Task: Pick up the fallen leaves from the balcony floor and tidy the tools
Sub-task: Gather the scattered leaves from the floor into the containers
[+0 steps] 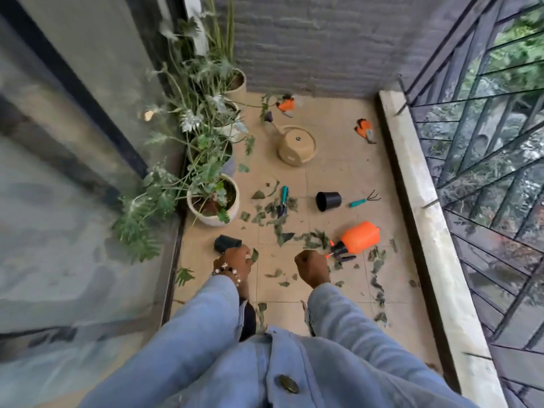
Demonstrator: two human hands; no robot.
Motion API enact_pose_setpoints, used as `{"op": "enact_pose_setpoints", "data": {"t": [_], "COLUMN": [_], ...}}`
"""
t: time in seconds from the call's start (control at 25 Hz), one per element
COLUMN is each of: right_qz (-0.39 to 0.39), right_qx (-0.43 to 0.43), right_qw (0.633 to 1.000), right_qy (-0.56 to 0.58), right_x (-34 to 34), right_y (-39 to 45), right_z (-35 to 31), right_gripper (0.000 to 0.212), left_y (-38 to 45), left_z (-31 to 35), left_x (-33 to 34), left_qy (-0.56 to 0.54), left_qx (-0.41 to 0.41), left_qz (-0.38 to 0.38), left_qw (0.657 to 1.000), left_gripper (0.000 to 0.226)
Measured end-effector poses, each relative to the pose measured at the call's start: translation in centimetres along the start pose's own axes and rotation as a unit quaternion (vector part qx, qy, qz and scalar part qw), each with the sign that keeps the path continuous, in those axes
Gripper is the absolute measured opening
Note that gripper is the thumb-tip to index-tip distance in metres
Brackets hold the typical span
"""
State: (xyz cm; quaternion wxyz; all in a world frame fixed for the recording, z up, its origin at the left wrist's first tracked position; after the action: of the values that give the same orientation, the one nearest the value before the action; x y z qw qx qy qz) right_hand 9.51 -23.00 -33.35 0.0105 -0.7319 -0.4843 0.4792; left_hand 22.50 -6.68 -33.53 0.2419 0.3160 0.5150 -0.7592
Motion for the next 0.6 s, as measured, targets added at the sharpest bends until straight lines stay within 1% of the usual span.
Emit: {"op": "enact_pose_setpoints", "data": {"t": [0.08,0.2,0.28,0.36,0.4,0.48,0.6], "right_qz": [0.030,0.064,0.084,0.109,0.115,0.118,0.110], "right_qx": [0.016,0.043,0.038,0.055,0.059,0.093,0.117], "right_qw": [0.999,0.996,0.995,0.991,0.989,0.983,0.979], "right_qy": [0.012,0.035,0.035,0.056,0.068,0.101,0.125], "right_x": [-1.4,-4.4,-5.8,-6.7,-6.5,-6.9,-8.9], "right_y": [3.1,6.8,8.8,10.3,10.1,10.5,14.0], "right_z": [-1.2,-3.8,-5.6,-5.7,-5.7,-4.8,-3.4], "right_gripper": [0.024,0.026,0.026,0.026,0.026,0.027,0.022], "left_y": [3.5,8.1,11.1,13.8,13.8,14.8,18.5], "left_z": [0.4,1.9,3.1,4.8,5.0,6.1,8.9], "left_x": [-2.4,-6.8,-9.1,-10.2,-10.3,-10.3,-10.6], "left_qy": [0.014,0.033,0.035,0.038,0.040,0.042,0.048], "left_qx": [0.011,0.025,0.038,0.046,0.048,0.057,0.064], "left_qz": [-0.003,-0.027,-0.032,-0.040,-0.048,-0.069,-0.094], "left_qw": [1.000,0.999,0.998,0.997,0.997,0.995,0.992], "left_gripper": [0.035,0.037,0.037,0.036,0.036,0.034,0.034]}}
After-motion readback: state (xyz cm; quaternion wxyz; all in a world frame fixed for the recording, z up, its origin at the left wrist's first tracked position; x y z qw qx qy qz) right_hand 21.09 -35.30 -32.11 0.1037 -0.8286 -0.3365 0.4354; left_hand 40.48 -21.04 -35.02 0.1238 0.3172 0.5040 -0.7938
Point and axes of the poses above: each hand's wrist, its own y-axis towards the middle knuckle, its own x-axis out of the palm, z = x × y, the point moved 3 cm from there along y, towards the middle knuckle, and after that the axes turned 8 degrees about -x, right-handed, at the moved point
